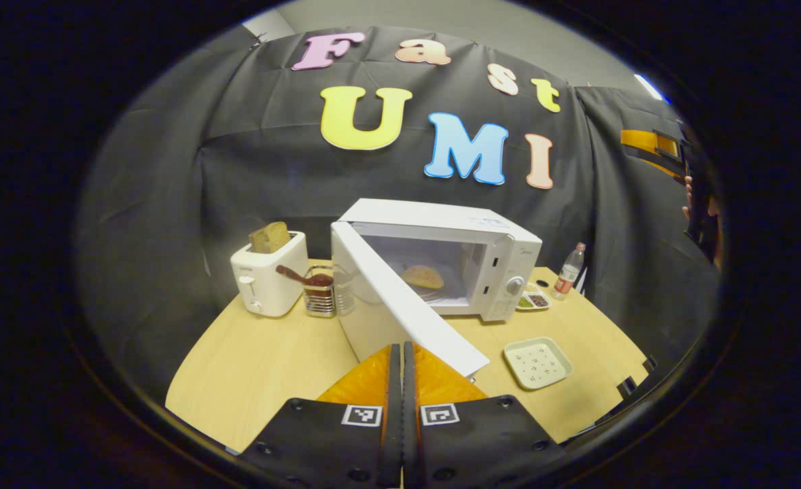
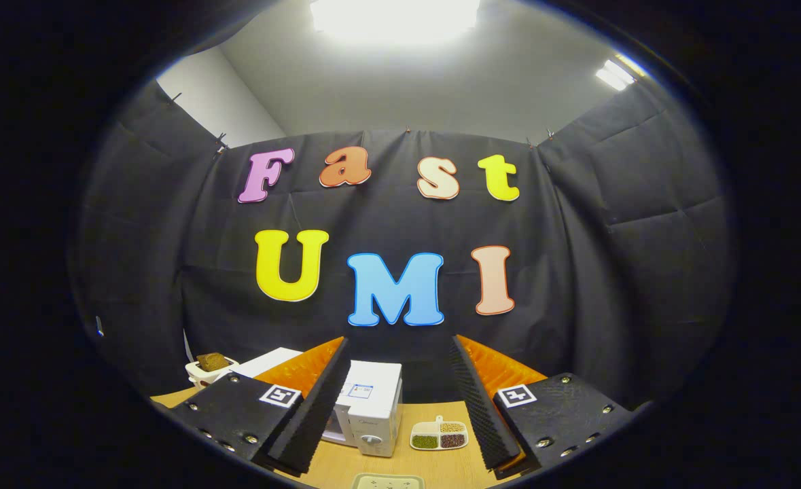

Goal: Open the microwave oven with the left hand, put the food in, and close the microwave oven.

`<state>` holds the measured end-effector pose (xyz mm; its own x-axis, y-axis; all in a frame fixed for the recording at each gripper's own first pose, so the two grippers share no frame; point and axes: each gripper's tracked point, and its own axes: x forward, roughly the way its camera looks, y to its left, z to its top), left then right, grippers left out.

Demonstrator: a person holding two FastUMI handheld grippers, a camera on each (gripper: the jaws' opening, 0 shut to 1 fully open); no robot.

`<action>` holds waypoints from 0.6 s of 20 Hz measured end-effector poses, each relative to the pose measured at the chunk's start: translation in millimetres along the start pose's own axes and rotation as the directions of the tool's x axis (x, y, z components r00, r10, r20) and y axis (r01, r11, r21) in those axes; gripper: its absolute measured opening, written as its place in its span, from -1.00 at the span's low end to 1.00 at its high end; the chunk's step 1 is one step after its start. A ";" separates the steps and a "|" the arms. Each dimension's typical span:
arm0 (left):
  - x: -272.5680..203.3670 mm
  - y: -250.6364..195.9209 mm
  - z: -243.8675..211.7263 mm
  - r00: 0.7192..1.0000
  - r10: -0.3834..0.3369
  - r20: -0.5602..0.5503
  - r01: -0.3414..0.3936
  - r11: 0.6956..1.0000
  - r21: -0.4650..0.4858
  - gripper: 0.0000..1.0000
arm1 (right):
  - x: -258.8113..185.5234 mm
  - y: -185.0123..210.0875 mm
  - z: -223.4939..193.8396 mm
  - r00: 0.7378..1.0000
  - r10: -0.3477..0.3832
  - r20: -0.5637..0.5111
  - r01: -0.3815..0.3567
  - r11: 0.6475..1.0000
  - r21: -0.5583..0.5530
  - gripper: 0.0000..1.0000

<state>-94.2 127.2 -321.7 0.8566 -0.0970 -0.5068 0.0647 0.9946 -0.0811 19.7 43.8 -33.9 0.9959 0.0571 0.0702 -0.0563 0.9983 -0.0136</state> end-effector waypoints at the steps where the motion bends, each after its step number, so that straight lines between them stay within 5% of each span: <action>1: 4.6 -7.0 1.7 1.000 -0.018 -0.004 0.018 1.000 0.006 -0.87 | 0.5 -3.4 0.2 1.000 -0.005 -0.001 0.005 1.000 0.000 0.79; 12: 57.9 -72.7 24.8 0.987 -0.160 -0.028 0.161 0.985 0.061 -0.87 | -4.7 -43.5 1.1 0.998 -0.065 0.002 0.065 0.998 0.011 0.80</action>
<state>-36.6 50.2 -323.9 0.8203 -0.2559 -0.5114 0.2334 0.9662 -0.1091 17.4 0.1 -32.5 0.9973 -0.0082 0.0734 0.0081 1.0000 0.0017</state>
